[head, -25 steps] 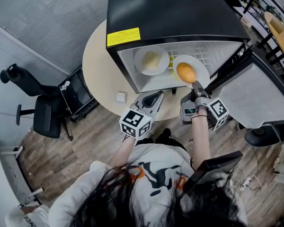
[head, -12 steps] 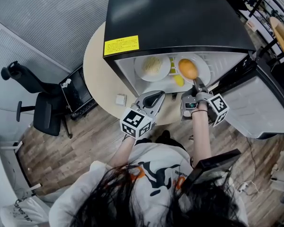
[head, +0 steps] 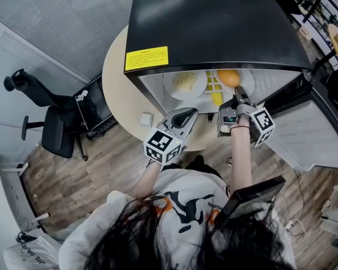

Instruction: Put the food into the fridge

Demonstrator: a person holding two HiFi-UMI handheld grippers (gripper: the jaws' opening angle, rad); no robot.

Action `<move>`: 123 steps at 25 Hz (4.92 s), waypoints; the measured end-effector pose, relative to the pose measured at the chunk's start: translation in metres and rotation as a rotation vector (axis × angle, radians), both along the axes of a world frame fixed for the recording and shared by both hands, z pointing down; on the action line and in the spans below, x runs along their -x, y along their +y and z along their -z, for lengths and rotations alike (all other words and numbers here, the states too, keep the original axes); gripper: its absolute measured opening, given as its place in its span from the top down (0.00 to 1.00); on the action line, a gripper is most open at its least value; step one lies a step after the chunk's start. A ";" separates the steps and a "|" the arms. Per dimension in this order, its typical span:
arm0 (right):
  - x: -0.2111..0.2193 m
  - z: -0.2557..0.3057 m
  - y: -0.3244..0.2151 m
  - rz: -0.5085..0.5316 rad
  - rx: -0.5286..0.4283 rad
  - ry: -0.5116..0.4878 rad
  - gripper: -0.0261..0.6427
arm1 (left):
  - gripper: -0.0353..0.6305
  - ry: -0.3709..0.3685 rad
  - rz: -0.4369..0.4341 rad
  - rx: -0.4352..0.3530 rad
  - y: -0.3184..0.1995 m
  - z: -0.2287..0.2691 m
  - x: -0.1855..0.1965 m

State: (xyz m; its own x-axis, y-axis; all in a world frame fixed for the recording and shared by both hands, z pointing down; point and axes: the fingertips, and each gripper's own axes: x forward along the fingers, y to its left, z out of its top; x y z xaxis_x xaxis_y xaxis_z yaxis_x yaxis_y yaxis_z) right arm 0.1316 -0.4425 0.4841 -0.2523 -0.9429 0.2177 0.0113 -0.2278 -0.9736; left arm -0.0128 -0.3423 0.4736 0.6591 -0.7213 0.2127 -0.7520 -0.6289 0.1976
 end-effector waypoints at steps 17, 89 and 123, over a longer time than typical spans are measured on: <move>0.030 0.007 0.015 0.177 -0.024 -0.002 0.67 | 0.93 -0.001 -0.013 0.032 -0.003 -0.012 -0.002; 0.086 0.037 0.282 0.445 -0.349 0.753 0.81 | 0.92 0.063 -0.078 -0.008 0.196 0.017 0.022; 0.077 0.038 0.487 0.664 -0.521 0.803 0.85 | 0.93 0.000 0.081 -0.022 0.411 0.014 -0.004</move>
State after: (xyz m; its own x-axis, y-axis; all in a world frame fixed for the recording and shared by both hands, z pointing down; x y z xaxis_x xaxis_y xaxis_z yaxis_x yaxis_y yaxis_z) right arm 0.0545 0.0445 0.4462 -0.6955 -0.6995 0.1639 -0.6222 0.4723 -0.6244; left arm -0.0088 0.0688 0.4599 0.5985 -0.7766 0.1966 -0.8005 -0.5703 0.1842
